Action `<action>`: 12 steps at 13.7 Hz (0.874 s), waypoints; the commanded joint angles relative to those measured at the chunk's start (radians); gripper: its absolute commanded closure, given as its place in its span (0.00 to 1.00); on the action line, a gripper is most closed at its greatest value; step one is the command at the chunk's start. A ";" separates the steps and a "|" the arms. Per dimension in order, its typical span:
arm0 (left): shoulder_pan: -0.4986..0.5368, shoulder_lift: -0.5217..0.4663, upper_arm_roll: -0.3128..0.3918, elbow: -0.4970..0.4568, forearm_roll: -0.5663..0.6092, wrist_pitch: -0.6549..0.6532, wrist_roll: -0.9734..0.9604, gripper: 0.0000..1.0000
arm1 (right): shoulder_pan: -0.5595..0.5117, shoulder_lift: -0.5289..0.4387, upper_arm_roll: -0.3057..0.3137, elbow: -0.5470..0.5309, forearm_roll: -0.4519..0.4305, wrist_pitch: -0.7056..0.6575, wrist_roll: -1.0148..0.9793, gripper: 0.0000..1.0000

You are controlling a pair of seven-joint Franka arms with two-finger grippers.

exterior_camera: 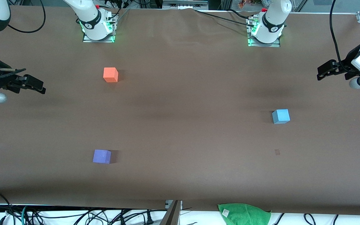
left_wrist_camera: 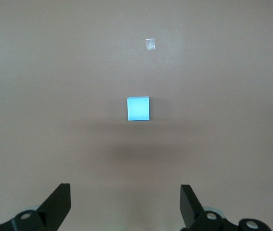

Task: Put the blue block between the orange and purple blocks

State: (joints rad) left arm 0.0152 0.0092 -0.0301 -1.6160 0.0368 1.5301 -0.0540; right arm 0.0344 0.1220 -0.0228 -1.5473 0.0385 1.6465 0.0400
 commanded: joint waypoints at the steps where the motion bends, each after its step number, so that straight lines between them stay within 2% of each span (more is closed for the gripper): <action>1: 0.002 0.014 0.001 0.033 -0.023 -0.025 0.008 0.00 | -0.001 -0.012 -0.002 -0.011 -0.006 0.001 -0.011 0.00; 5: 0.002 0.020 0.002 0.028 -0.029 -0.071 0.008 0.00 | -0.001 -0.012 -0.003 -0.011 -0.006 0.001 -0.011 0.00; 9: 0.002 0.054 0.002 0.022 -0.028 -0.189 0.011 0.00 | -0.001 -0.012 -0.003 -0.010 -0.006 0.003 -0.011 0.00; 12: 0.003 0.141 0.002 0.019 -0.026 -0.238 0.011 0.00 | -0.001 -0.012 -0.003 -0.010 -0.006 0.007 -0.012 0.00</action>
State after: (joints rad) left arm 0.0150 0.0871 -0.0301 -1.6202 0.0362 1.3209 -0.0535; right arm 0.0342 0.1220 -0.0244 -1.5473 0.0385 1.6463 0.0400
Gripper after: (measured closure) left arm 0.000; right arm 0.000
